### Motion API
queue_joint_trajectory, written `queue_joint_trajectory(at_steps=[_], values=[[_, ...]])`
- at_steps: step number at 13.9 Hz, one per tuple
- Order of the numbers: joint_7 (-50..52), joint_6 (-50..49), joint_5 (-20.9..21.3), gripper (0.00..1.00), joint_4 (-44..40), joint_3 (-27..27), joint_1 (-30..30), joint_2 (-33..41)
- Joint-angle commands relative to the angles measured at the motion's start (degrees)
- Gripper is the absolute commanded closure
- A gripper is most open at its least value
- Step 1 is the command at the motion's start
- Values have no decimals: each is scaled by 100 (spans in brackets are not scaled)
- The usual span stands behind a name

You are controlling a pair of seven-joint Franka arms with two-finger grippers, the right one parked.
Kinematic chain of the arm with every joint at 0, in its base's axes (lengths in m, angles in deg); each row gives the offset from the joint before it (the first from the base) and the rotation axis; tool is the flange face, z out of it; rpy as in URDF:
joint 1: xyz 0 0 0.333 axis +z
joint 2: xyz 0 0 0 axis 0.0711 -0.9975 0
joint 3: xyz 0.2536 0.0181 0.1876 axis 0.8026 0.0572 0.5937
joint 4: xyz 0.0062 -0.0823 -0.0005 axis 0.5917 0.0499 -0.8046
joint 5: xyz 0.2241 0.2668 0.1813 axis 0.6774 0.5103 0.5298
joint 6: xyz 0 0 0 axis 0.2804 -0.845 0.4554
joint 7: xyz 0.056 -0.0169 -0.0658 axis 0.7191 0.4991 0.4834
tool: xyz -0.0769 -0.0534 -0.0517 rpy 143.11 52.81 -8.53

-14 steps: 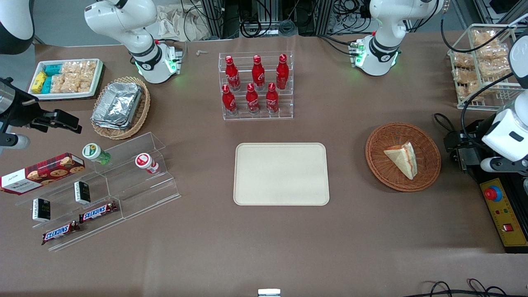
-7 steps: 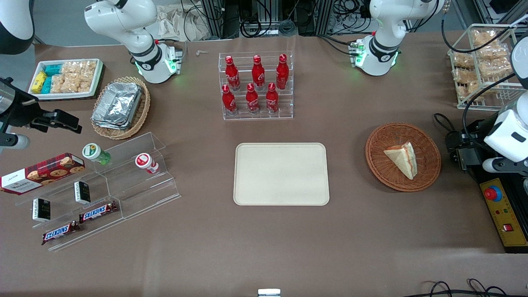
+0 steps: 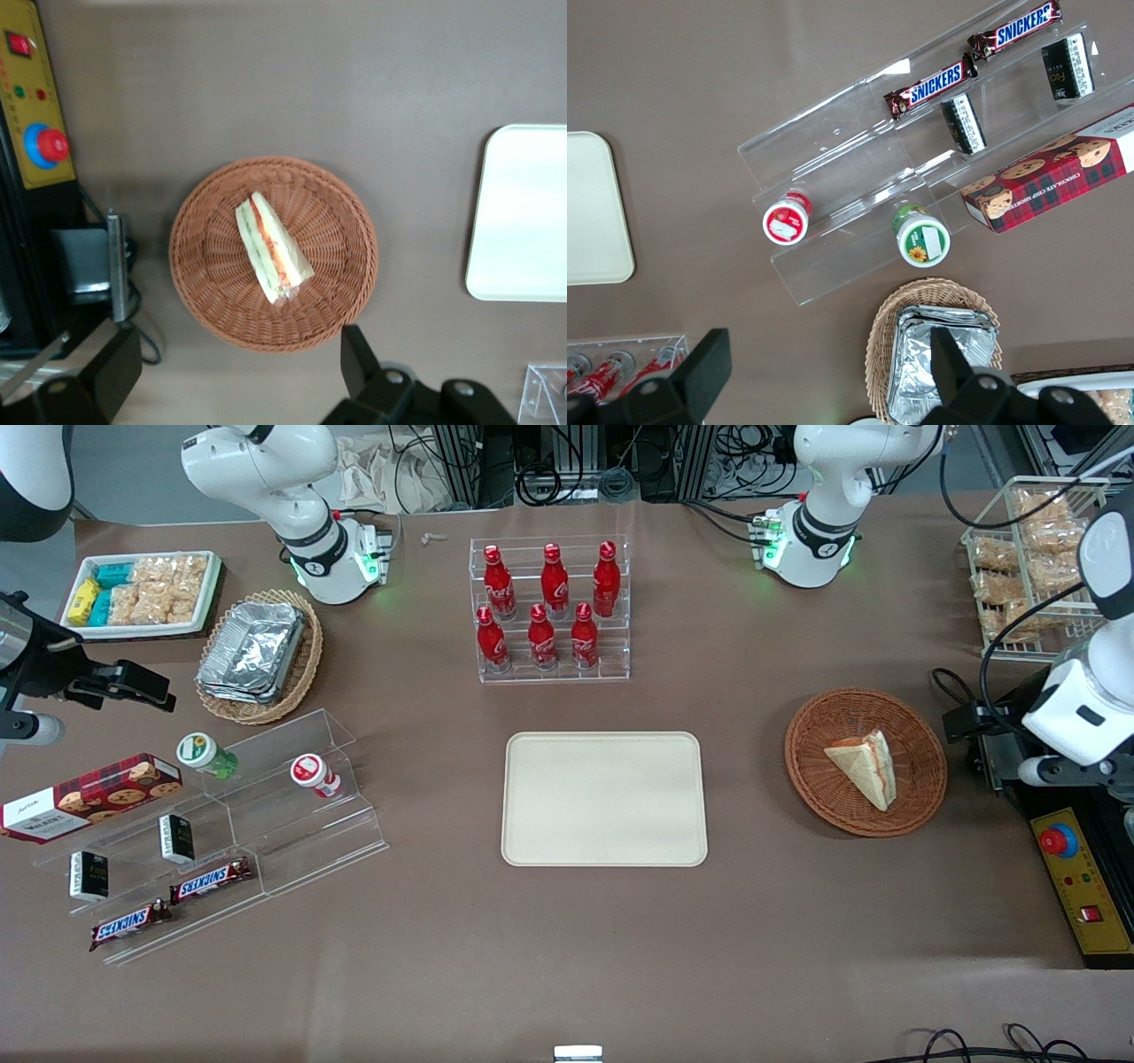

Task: Place sandwich from basket to tray
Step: 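Move the open left gripper down over the wrapped sandwich in the basket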

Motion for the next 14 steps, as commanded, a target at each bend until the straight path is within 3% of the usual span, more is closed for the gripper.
queue_joint_trajectory(at_steps=[1,7,14], values=[[203,927,-170,0,1753,-29,154,1015],[1457,1772,-126,1,2749,-64,110,807],[1998,2273,-100,1,2776,-73,83,-213]])
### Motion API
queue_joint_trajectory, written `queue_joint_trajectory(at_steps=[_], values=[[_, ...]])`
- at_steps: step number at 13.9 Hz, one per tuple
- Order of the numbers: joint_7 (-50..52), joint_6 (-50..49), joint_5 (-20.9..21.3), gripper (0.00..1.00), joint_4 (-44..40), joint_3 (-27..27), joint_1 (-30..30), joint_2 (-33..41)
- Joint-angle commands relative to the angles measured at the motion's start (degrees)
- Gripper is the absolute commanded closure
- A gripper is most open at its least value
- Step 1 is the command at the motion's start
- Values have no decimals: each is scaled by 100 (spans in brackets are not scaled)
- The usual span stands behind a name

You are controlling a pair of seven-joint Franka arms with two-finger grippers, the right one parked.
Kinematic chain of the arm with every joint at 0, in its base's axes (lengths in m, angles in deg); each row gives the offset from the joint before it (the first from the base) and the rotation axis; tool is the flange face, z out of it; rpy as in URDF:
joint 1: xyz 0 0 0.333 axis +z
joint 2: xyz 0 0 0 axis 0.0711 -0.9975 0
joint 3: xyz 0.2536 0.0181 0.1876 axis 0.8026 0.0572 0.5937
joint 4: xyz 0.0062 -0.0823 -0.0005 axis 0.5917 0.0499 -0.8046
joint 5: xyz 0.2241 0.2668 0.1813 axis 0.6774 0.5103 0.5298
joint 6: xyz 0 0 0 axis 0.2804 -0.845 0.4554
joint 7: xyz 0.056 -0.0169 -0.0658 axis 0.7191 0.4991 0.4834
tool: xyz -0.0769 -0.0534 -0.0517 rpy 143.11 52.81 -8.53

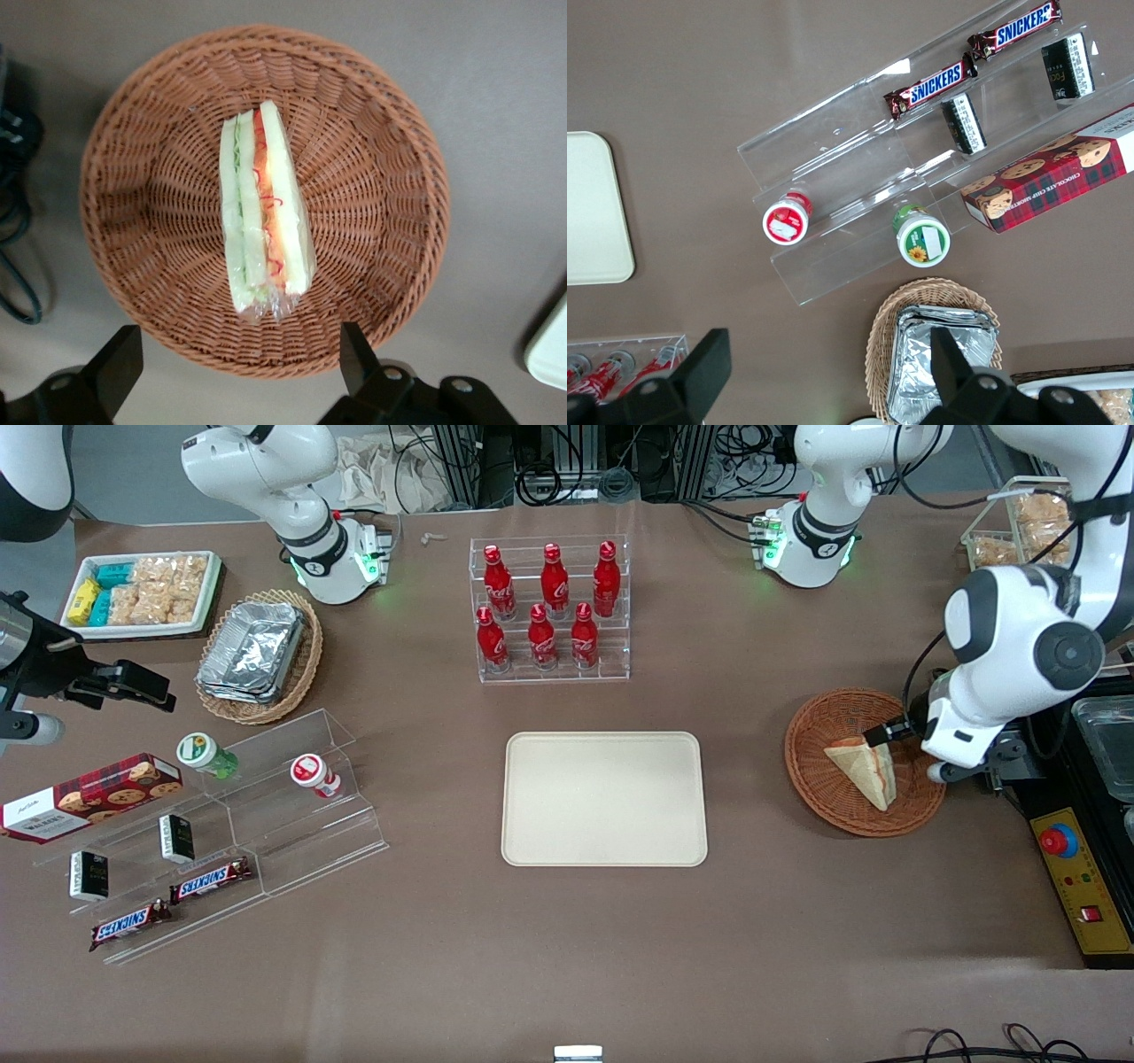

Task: Place sandwich from basket to tray
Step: 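Move the open left gripper down over the wrapped sandwich in the basket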

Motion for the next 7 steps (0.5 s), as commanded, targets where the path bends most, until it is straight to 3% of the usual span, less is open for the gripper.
queue_joint_trajectory(at_steps=[1,7], values=[[165,165,-41,1,-9,-13,-10,-246],[692,745,-24,1,26,-13,-27,-809]])
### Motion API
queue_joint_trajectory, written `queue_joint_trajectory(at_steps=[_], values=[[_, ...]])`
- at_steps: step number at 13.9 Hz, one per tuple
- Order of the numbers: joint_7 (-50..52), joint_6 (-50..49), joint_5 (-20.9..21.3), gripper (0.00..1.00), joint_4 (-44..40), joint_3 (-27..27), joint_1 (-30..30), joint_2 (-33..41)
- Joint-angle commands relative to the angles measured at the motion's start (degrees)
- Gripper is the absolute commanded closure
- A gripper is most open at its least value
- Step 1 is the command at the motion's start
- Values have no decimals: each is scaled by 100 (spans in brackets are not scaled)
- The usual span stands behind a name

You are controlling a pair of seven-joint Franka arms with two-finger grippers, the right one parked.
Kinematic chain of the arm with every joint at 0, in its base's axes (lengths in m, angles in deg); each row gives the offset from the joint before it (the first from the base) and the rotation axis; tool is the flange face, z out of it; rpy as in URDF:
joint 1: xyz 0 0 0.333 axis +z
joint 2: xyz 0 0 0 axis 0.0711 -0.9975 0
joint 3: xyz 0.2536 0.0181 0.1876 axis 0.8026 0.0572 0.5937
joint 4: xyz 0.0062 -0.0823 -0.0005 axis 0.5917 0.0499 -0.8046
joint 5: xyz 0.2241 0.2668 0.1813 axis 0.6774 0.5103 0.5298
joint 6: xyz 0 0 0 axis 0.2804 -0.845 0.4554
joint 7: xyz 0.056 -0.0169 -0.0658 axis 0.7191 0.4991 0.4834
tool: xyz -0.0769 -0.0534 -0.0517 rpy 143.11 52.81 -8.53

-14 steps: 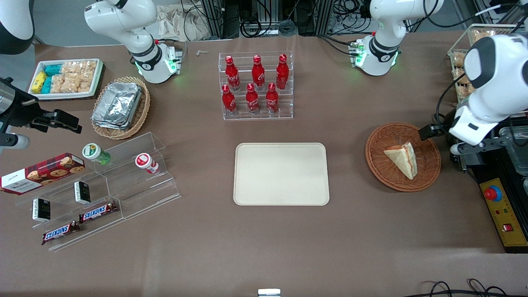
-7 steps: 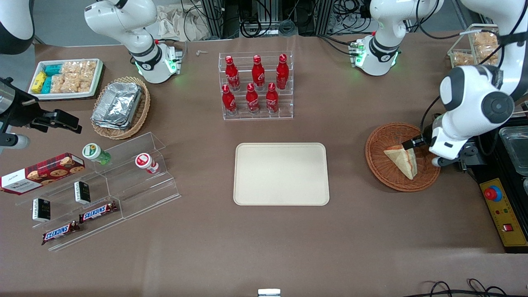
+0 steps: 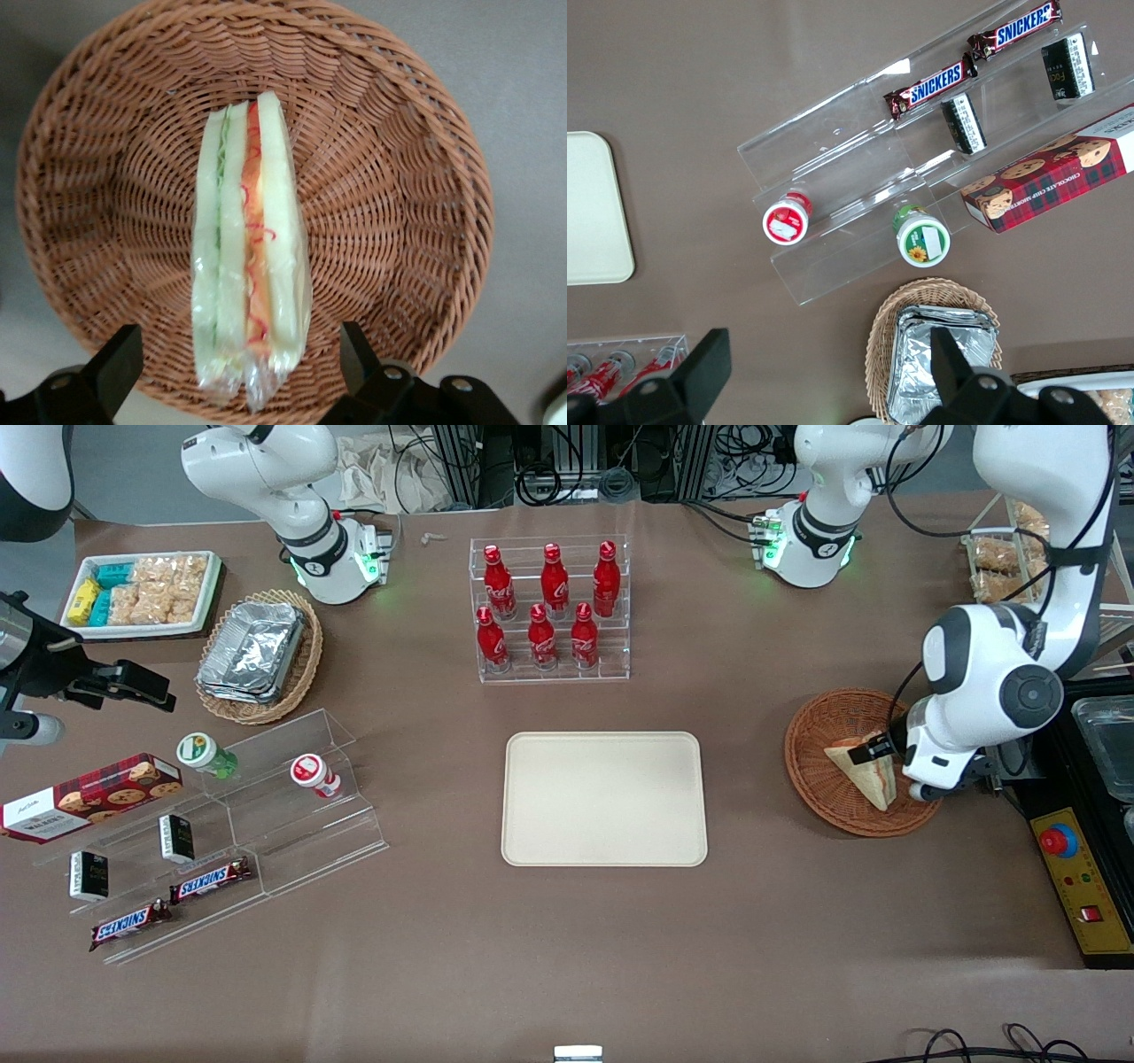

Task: Place sandwich from basket to tray
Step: 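Close the left gripper on the sandwich's wrapped edge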

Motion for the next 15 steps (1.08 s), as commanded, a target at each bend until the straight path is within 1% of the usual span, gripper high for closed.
queue_joint_trajectory(at_steps=[1,5,6,7,8,10,12,13,14,15], values=[[199,279,-23,1,18,-7,-18,-206],[252,437,-23,2,88,-7,-18,-304],[287,438,-23,6,88,-7,-18,-313],[304,438,-23,12,88,1,-18,-313],[357,438,-23,23,88,2,-18,-304],[471,429,-23,57,80,-7,-18,-304],[577,394,3,82,45,-7,-18,-295],[586,394,12,92,36,-7,-18,-286],[629,385,3,98,9,-7,-18,-260],[699,324,12,100,-69,-7,-18,-243]])
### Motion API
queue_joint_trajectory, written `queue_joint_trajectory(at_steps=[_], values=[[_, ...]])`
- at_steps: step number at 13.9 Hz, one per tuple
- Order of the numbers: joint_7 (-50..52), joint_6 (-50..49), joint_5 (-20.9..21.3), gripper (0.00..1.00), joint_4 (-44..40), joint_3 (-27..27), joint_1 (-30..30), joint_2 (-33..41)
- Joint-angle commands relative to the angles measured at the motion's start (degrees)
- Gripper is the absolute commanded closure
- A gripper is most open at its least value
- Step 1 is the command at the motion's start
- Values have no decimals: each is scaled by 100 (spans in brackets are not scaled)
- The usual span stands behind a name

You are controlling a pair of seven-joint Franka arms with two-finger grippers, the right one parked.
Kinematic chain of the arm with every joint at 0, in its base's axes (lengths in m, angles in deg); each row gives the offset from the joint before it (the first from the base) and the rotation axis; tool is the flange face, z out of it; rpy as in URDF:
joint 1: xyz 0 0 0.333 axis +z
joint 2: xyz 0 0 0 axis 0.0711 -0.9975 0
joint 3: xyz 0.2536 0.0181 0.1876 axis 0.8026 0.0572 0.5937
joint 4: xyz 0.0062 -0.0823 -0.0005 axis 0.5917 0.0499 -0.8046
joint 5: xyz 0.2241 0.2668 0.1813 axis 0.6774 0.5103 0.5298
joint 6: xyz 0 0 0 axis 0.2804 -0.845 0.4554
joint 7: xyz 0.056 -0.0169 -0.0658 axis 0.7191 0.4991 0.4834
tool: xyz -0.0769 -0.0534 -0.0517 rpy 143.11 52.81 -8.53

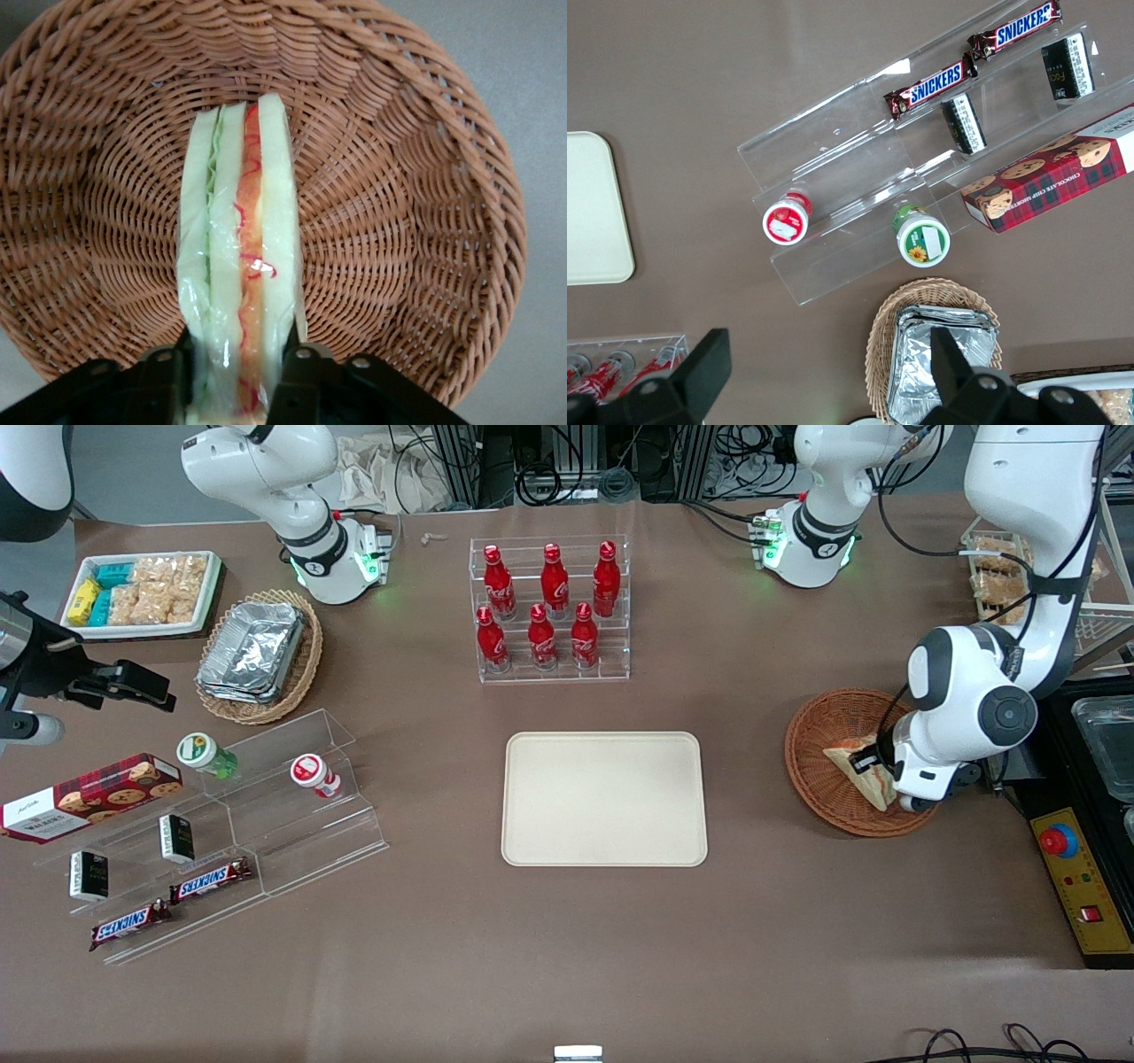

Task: Place sandwich from basket to tray
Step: 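Close the left gripper on the sandwich's wrapped edge, then lift the sandwich with the left gripper and carry it toward the cream tray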

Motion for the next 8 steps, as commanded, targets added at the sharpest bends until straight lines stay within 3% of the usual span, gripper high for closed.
queue_joint_trajectory(at_steps=[1,8], values=[[243,-233,3,100,-214,-15,-18,102],[217,-2272,29,100,-1795,-190,-18,375]])
